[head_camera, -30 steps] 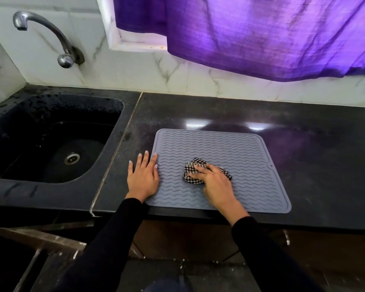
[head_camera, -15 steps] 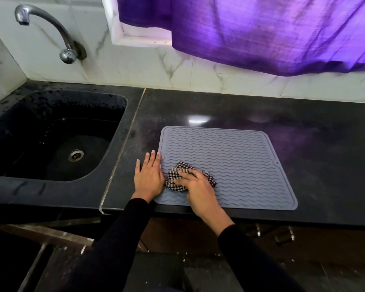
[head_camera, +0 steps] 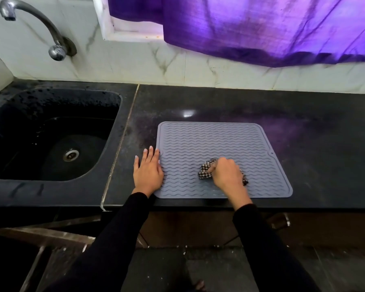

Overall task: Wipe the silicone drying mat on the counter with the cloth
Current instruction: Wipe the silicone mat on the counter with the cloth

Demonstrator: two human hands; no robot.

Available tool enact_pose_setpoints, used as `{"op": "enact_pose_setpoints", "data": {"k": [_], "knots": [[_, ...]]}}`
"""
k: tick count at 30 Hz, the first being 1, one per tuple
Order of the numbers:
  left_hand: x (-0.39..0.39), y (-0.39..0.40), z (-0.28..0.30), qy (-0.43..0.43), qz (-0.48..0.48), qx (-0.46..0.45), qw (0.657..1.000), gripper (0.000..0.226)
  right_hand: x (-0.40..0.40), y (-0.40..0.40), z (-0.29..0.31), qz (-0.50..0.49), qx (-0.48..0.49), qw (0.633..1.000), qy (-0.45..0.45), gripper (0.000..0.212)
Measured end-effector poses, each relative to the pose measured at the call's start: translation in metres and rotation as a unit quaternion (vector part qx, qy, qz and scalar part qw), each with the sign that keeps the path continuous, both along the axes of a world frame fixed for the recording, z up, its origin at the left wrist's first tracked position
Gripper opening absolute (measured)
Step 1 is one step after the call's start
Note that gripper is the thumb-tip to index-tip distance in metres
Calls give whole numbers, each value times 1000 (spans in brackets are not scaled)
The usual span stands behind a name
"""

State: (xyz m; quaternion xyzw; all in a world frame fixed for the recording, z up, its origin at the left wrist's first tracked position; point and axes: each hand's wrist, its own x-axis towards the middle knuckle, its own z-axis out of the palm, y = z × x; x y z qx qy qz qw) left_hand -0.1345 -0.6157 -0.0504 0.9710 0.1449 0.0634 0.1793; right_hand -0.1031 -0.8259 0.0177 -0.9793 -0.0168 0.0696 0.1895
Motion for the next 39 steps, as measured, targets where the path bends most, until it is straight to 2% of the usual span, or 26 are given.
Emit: {"op": "enact_pose_setpoints", "data": {"k": [2, 3, 5, 8, 10, 15, 21, 24, 27, 29, 30, 32, 35, 39], "knots": [[-1, 1, 1, -8, -3, -20, 1000, 49, 1, 5, 4, -43, 79, 996, -5, 37], [-3, 0, 0, -13, 1, -23, 1000, 49, -5, 10, 3, -32, 114, 993, -15, 42], [-11, -5, -3, -12, 9, 0, 1000, 51, -26, 26, -2, 65, 149, 986, -28, 53], [-18, -12, -8, -5, 13, 41, 999, 54, -53, 41, -20, 202, 65, 975, -63, 56], [-16, -11, -6, 2, 16, 48, 999, 55, -54, 38, -30, 215, 21, 971, -104, 51], [-18, -11, -1, 9, 18, 29, 999, 54, -52, 23, -40, 221, -12, 964, -146, 50], [-18, -11, -1, 4, 24, 22, 999, 52, -43, -7, -43, 205, -20, 962, -179, 55], [-20, -10, -2, 4, 22, 23, 999, 51, -29, -13, -28, 147, -11, 987, -69, 52], [-21, -12, -1, 0, 24, 23, 999, 50, -3, -18, 0, 2, 103, 994, 30, 42], [-21, -13, -1, -4, 27, 24, 999, 50, 4, -12, 8, -32, 174, 984, 8, 43], [-21, -13, -2, -6, 28, 24, 999, 50, 1, -5, 10, -13, 182, 983, -11, 45], [-21, -12, -2, -9, 27, 24, 999, 50, -14, 14, 4, 95, 159, 982, -32, 50], [-20, -11, -3, -16, 27, 22, 999, 49, -34, 26, -19, 257, 10, 963, -78, 59], [-20, -10, -4, -23, 27, 21, 999, 48, -26, 16, -22, 267, -63, 954, -121, 54]]}}
